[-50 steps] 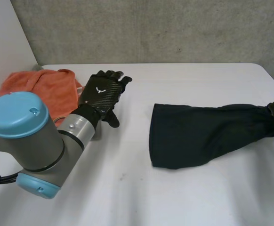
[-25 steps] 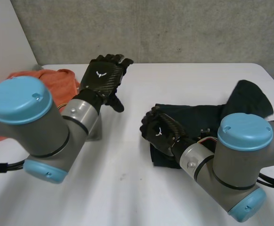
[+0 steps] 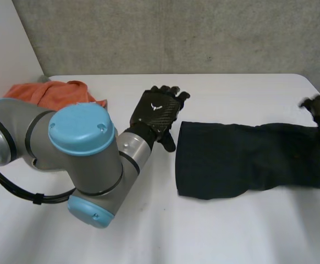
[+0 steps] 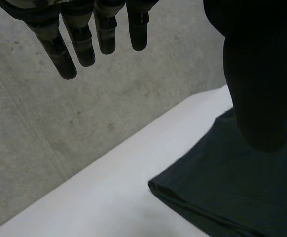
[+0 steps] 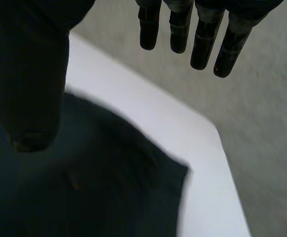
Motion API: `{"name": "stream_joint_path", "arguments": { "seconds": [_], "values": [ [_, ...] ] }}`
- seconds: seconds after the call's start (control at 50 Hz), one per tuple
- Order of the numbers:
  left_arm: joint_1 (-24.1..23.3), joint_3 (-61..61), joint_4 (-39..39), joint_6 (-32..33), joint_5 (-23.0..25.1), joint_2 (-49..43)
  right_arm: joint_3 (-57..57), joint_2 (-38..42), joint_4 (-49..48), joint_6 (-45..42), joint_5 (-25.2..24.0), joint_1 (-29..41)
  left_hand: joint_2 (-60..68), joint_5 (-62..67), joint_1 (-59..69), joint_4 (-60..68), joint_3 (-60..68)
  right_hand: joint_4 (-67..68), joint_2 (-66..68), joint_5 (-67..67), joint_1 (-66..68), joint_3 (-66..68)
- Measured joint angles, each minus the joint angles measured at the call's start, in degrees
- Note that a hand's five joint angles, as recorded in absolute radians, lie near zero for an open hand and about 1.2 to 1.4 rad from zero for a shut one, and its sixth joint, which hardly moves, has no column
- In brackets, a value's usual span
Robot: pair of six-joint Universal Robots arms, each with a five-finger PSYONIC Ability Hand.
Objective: Fold the laundry.
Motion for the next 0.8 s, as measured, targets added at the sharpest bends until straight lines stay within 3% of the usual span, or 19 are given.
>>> {"name": "stream_joint_path", "arguments": {
  "seconds": [0.14,0.22,0.58,0.8],
  "values": [
    [0.2,-1.7,0.0,0.0,0.1,0.2,1.9,6.5,0.1,-12.7,-3.4,-8.4,0.0,0.0,0.0,0.0,0.0,2.6,2.1,1.9,2.7,2.2],
    [0.4,-2.4,0.0,0.0,0.1,0.2,3.3,7.8,-0.8,-15.2,-4.6,-11.1,0.0,0.0,0.0,0.0,0.0,2.6,2.1,2.1,2.7,2.2],
    [0.2,-3.3,0.0,-0.1,0.0,0.3,6.7,10.0,-7.0,-15.2,-5.1,-12.3,0.0,0.0,0.0,0.0,0.0,3.3,2.7,2.7,3.4,3.1],
    [0.2,-3.8,0.2,0.0,0.1,0.4,5.6,14.1,-9.7,-15.5,-5.1,-12.0,0.0,0.0,0.0,0.0,0.0,16.4,16.3,13.8,13.4,16.0]
  ]
}}
